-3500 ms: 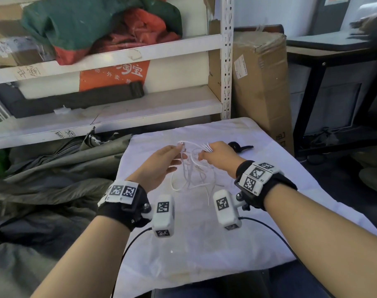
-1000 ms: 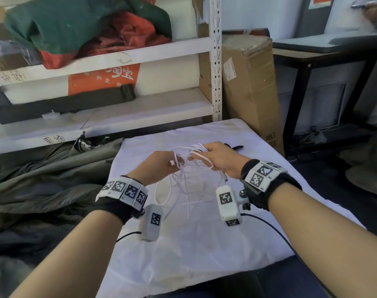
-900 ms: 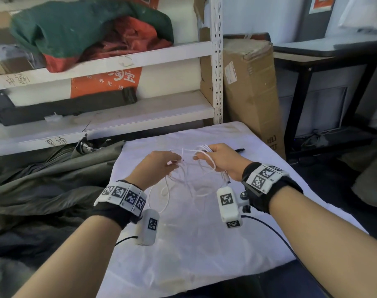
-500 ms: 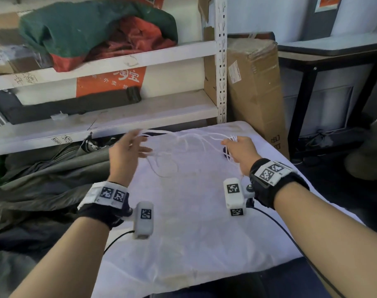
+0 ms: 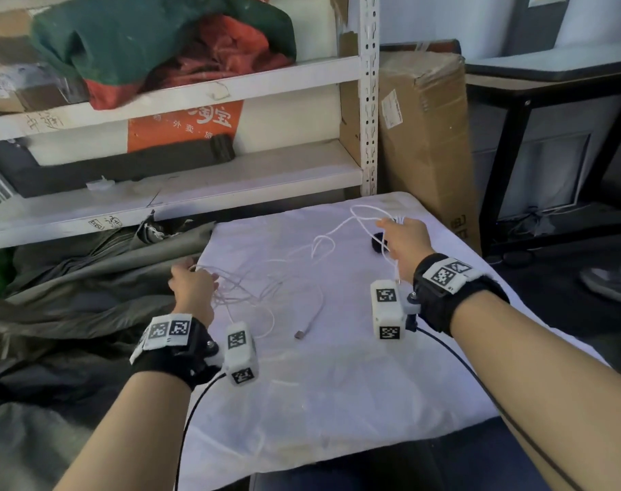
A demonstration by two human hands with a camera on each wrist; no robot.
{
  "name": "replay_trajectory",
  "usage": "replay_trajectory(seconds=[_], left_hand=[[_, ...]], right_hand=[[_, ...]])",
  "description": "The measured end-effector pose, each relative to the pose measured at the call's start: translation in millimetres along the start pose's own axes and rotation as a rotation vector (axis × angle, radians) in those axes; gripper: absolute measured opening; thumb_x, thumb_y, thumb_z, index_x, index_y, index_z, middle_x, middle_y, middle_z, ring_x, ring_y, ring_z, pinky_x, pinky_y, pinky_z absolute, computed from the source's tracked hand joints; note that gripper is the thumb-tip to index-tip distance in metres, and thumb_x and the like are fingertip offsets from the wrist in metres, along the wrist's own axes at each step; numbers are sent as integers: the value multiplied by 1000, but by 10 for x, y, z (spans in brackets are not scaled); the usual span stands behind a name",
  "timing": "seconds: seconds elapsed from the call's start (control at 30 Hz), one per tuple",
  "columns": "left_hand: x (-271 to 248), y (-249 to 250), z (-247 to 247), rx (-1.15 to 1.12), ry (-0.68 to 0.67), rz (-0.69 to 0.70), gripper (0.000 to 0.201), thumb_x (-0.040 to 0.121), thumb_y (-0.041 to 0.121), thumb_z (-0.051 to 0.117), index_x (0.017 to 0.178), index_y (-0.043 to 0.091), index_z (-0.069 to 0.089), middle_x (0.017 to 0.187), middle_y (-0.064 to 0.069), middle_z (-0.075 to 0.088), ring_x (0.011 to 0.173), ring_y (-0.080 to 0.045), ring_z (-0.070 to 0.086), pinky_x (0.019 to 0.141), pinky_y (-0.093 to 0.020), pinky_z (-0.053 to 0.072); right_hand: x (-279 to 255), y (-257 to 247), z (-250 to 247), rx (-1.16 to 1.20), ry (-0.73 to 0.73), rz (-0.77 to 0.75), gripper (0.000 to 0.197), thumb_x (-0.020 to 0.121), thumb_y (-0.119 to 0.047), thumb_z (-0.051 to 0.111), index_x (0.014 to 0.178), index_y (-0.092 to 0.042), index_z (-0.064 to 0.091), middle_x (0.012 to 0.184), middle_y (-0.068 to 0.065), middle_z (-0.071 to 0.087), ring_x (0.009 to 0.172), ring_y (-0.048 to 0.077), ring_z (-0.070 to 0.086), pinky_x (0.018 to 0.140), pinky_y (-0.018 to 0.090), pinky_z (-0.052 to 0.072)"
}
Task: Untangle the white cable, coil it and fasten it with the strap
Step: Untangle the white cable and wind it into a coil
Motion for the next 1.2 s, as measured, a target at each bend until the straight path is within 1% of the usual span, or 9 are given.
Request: replay_trajectory(seconds=[0.07,0.17,0.3,0.37,0.47,0.57,0.8,1.03,1.2], left_hand=[[-114,189,30,248,-18,181,47,88,-4,32,133,6,38,142,-14,24,100,-31,51,93,-41,46],[-386,525,120,551,-12,504,46,85,-6,36,130,5,42,140,-16,28,98,-30,46,82,-29,33],[-642,819,425,584,-183,803,32,93,4,42,122,13,54,126,-5,50,95,-12,52,81,-20,37],[-734,812,668,540,-400,759,20,96,18,48,110,20,62,110,6,63,79,-7,63,69,-16,44],[-881,687,963,487,-710,518,19,94,34,53,105,24,65,96,12,68,65,-1,65,64,-18,49],[-958,653,1040,505,-813,493,18,91,33,60,94,20,70,80,11,70,65,-1,60,62,-14,46],[-762,696,799,370,-576,522,14,90,21,62,79,17,67,66,2,65,52,-3,54,59,-20,45],[-722,765,676,332,-394,588,7,90,18,61,85,21,65,94,-4,55,62,-6,61,63,-12,47],[-754,738,792,277,-507,466,19,90,13,59,79,26,69,69,1,65,79,-16,70,92,-40,53]], right_hand=[[-56,-44,43,13,-60,-23,19,92,-15,57,98,0,66,58,2,37,48,14,29,41,20,26],[-149,-128,116,24,-141,-22,27,94,-13,53,112,4,64,58,1,34,46,11,26,38,17,22],[-248,-246,224,-27,-237,-63,17,96,-13,52,89,-8,66,56,1,31,38,7,26,35,14,22],[-276,-271,267,-65,-252,-90,18,94,-12,53,82,-8,65,56,2,32,45,11,27,36,15,22],[-307,-300,303,-94,-257,-115,25,94,-13,54,105,7,65,55,2,34,46,12,27,34,13,23],[-280,-310,256,-117,-244,-124,31,93,-13,55,110,11,63,55,2,34,46,12,27,37,16,25],[-80,-186,40,-219,-75,-92,28,89,-18,60,99,7,66,62,6,42,56,17,36,56,28,32],[-150,-91,111,-215,-197,-98,10,90,-15,60,84,-7,60,60,5,39,49,14,30,40,16,28],[-231,-232,219,-377,-308,-260,25,88,-22,64,93,1,70,62,4,49,55,14,39,54,23,34]])
Point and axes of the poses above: each hand's wrist, its own x-axis towards the middle knuckle, its own z-axis out of the palm, y = z × x, the point moved 5 cm from there along x, towards the middle knuckle
